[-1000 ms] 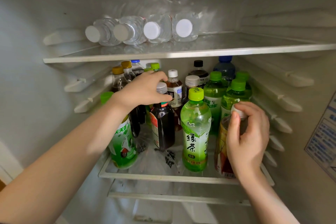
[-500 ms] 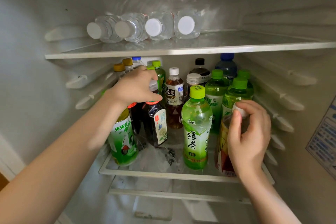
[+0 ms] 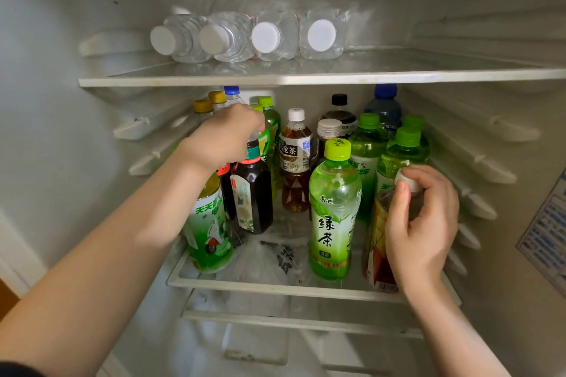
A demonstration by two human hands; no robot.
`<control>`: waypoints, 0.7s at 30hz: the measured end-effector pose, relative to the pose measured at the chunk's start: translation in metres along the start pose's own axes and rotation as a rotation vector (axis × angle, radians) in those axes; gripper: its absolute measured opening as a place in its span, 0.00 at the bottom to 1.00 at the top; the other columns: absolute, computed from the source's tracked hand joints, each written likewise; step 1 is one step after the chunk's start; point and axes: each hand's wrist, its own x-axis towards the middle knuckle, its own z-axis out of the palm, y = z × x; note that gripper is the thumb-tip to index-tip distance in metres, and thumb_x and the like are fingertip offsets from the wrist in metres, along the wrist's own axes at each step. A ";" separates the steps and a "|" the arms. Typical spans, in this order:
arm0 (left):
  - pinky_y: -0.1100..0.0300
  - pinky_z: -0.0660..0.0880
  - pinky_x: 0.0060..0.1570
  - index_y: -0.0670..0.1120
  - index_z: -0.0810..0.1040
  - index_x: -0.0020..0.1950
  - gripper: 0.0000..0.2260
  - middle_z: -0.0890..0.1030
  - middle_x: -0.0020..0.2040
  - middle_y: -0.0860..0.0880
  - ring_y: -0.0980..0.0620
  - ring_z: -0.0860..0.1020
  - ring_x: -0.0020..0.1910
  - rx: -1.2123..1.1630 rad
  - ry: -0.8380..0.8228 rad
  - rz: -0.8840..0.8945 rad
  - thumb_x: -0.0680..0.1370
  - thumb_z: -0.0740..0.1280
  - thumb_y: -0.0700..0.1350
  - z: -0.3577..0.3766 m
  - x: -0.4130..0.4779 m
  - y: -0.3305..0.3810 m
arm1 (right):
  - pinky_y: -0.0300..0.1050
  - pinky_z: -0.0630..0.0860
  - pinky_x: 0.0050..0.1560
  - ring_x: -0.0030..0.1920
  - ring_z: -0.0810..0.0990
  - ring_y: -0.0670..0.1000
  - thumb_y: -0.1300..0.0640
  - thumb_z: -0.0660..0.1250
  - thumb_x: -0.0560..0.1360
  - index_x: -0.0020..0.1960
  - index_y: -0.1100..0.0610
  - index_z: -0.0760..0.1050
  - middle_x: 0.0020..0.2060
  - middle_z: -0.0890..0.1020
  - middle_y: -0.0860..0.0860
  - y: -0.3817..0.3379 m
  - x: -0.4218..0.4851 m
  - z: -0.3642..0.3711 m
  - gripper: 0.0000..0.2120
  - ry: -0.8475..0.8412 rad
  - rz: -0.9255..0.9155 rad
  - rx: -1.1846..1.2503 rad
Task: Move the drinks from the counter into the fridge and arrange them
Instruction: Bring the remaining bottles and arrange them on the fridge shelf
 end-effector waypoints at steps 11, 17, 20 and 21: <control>0.47 0.77 0.53 0.42 0.75 0.63 0.22 0.76 0.59 0.39 0.39 0.76 0.56 0.040 0.014 -0.118 0.70 0.73 0.36 0.006 -0.001 0.008 | 0.50 0.69 0.57 0.54 0.74 0.55 0.61 0.58 0.78 0.52 0.67 0.75 0.49 0.78 0.61 -0.004 -0.001 0.000 0.10 0.012 0.002 -0.002; 0.45 0.76 0.53 0.40 0.74 0.64 0.21 0.75 0.59 0.39 0.38 0.76 0.57 0.043 0.000 -0.115 0.71 0.70 0.32 0.005 0.003 0.006 | 0.49 0.68 0.57 0.54 0.74 0.55 0.61 0.58 0.78 0.52 0.67 0.75 0.49 0.78 0.61 -0.005 -0.001 0.000 0.11 0.014 0.004 -0.006; 0.45 0.76 0.53 0.40 0.74 0.64 0.21 0.75 0.59 0.39 0.39 0.76 0.57 0.055 0.000 -0.119 0.71 0.71 0.33 0.005 0.004 0.005 | 0.45 0.67 0.57 0.54 0.74 0.55 0.61 0.58 0.78 0.52 0.67 0.75 0.49 0.78 0.61 -0.004 -0.001 0.001 0.11 0.016 0.007 -0.017; 0.45 0.76 0.54 0.40 0.74 0.64 0.21 0.75 0.59 0.39 0.39 0.76 0.57 0.061 0.001 -0.121 0.71 0.71 0.33 0.006 0.004 0.006 | 0.45 0.67 0.57 0.54 0.74 0.55 0.61 0.58 0.78 0.52 0.67 0.75 0.49 0.78 0.61 -0.004 -0.001 0.001 0.11 0.016 0.010 -0.018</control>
